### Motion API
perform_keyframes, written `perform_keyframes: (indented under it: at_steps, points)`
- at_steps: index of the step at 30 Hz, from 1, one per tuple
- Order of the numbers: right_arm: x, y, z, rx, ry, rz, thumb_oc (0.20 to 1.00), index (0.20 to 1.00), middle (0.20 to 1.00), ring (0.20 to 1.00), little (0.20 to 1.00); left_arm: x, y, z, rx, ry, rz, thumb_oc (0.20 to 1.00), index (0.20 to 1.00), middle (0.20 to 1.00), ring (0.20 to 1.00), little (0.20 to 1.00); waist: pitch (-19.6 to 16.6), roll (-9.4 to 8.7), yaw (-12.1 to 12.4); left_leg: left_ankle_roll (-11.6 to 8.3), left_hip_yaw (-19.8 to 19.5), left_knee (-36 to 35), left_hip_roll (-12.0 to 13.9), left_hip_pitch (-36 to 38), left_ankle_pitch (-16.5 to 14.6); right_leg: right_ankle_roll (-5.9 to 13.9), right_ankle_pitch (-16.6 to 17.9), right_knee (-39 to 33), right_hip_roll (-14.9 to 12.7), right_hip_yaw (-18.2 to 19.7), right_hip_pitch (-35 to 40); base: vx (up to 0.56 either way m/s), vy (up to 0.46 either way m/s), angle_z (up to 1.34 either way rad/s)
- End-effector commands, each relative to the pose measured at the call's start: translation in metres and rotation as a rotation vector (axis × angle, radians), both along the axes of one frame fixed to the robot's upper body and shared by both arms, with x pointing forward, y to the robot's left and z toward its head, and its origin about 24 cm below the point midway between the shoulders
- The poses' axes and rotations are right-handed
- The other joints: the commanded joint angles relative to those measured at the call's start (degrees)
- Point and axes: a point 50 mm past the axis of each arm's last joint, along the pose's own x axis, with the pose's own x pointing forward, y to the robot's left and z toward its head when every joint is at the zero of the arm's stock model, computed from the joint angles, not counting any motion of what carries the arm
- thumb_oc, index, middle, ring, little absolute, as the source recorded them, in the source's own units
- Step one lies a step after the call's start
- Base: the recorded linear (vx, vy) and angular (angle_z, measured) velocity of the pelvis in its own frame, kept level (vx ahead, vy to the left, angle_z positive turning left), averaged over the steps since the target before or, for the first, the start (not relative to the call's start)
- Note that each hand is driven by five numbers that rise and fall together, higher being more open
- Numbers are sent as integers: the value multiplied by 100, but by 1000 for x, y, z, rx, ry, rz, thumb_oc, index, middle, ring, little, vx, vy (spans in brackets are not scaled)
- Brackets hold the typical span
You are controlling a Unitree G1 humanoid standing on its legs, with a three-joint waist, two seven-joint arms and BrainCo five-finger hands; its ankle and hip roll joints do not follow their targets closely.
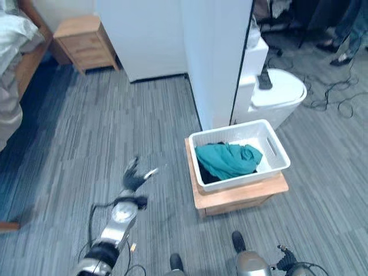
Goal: Tidy up the quilt and then pick up the clothes from the bed and put them into the laundry hamper.
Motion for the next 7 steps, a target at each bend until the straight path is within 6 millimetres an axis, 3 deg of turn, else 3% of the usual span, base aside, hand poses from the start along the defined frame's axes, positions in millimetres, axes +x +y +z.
perform_keyframes:
  at_steps: [1,2,3,4,5,7]
  points:
    - [6,-12,2,-19,1,-75,1000,1000,1000,1000,1000,-27,3,-41,66,245,-7,1000,1000,1000,1000,1000,-204,40,21,5,228,16,86,55,-375,33,-819,13,-40,167,-134,33,135,-9]
    - [9,-9,1,-8,-1,-92,1000,1000,1000,1000,1000,-72,14,-72,104,469,53,1000,1000,1000,1000,1000,-291,-3,86,31,241,16,72,95,-411,40,-818,13,-54,180,-107,35,85,-15]
    - [9,-9,1,-8,-1,-92,1000,1000,1000,1000,1000,-72,14,-72,104,469,53,1000,1000,1000,1000,1000,-289,-3,86,31,242,16,71,98,-414,41,-820,13,-55,181,-104,38,137,-14]
    - [10,-5,0,0,5,-95,1000,1000,1000,1000,1000,-120,16,-96,49,655,156,1000,1000,1000,1000,1000,-367,-42,153,54,248,16,57,112,-438,50,-816,13,-73,187,-96,16,68,-2]
    - [10,-5,0,0,5,-95,1000,1000,1000,1000,1000,-120,16,-96,49,655,156,1000,1000,1000,1000,1000,-367,-42,151,55,249,16,56,113,-440,51,-818,13,-74,187,-94,15,111,-1]
    - [13,3,-1,23,11,-93,1000,1000,1000,1000,1000,-174,8,-115,40,868,183,1000,1000,1000,1000,1000,-457,-117,227,97,273,16,28,115,-474,72,-800,13,-101,202,-107,17,130,2]
